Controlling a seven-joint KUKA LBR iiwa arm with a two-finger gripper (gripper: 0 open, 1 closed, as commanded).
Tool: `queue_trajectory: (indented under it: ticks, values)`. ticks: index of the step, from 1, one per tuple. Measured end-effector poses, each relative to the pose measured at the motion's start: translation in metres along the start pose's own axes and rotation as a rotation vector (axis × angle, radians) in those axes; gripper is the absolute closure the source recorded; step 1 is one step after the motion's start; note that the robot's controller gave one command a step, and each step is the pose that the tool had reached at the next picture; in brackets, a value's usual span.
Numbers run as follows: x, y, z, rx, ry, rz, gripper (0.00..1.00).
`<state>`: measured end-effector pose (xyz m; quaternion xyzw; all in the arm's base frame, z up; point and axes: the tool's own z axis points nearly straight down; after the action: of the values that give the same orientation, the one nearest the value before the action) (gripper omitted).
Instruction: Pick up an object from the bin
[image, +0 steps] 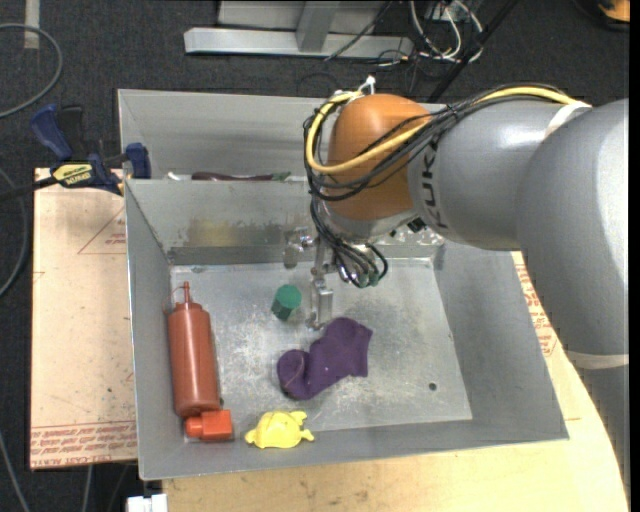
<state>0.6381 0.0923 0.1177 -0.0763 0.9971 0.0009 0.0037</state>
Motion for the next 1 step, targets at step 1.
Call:
queue_trajectory:
  ticks: [1]
  values:
    - [0.0025,0.0013,0.0655,-0.002,0.007,-0.112,0.0]
